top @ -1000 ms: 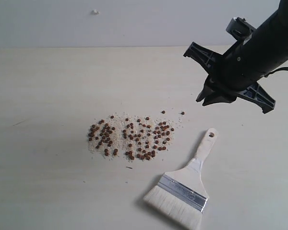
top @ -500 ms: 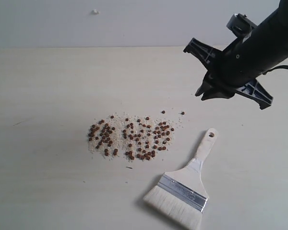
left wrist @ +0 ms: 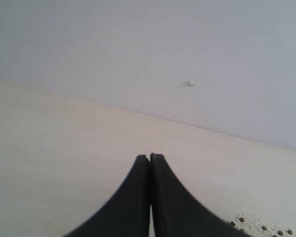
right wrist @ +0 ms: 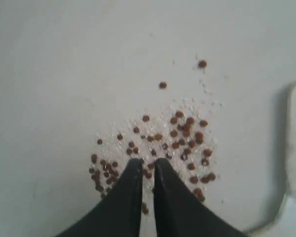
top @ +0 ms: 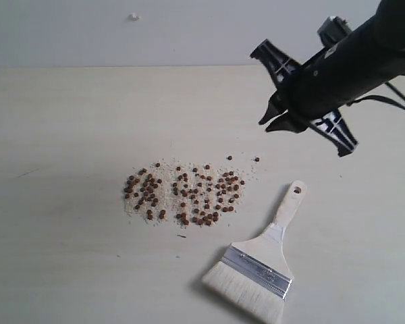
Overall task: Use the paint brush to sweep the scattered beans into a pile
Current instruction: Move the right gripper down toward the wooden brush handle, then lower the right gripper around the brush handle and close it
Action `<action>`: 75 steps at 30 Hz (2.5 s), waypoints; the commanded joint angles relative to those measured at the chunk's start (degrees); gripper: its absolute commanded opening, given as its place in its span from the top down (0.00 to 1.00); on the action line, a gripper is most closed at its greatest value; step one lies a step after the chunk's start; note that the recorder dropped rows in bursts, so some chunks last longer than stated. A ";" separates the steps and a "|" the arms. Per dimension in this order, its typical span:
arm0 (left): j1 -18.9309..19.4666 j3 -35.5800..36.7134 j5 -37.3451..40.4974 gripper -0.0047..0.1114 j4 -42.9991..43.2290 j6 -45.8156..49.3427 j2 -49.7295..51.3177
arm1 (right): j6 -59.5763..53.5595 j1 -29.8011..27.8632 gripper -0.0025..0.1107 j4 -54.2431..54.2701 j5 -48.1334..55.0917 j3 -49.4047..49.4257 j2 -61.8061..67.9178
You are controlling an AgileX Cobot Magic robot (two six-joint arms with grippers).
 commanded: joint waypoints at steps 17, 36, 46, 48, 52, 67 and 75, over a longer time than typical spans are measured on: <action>0.11 -0.04 -0.28 0.96 -0.39 0.08 -0.25 | 48.71 15.72 0.98 -19.95 20.13 -0.81 1.06; 0.11 -0.04 -0.28 0.96 -0.39 0.08 -0.25 | 34.35 15.72 0.98 -24.07 22.82 -0.81 2.77; 0.11 -0.04 -0.28 0.96 -0.39 -0.02 -0.25 | 25.22 15.72 0.80 -28.09 17.97 -0.81 3.53; 0.11 -0.04 -0.28 0.96 -0.39 -0.02 -0.25 | 25.60 15.72 0.71 -28.00 19.63 -0.81 3.53; 0.11 -0.04 -0.28 0.96 -0.39 0.08 -0.25 | 27.38 15.72 0.68 -27.72 22.89 -0.81 3.53; 0.11 -0.04 -0.28 0.96 -0.39 0.08 -0.25 | 29.33 15.72 0.67 -27.99 22.12 -0.81 3.56; 0.11 -0.04 -0.28 0.96 -0.39 0.08 -0.25 | 28.42 15.72 0.47 -27.99 22.75 -0.81 6.99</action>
